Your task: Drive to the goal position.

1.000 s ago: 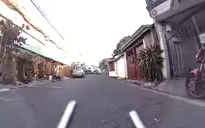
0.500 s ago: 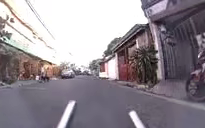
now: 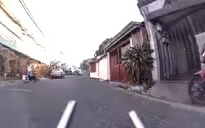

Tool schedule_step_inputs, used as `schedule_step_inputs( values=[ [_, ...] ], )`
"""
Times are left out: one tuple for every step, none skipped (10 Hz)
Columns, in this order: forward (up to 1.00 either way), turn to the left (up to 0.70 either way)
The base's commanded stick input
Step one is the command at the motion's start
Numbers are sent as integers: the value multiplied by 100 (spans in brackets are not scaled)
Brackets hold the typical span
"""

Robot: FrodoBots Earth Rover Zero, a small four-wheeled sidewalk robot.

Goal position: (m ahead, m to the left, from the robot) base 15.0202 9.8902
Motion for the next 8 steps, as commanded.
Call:
schedule_step_inputs(
  values=[
    [85,-34],
    [85,-34],
    [85,-34],
    [85,-34],
    [85,-34],
    [85,-34],
    [85,-34],
    [85,-34]
  ],
)
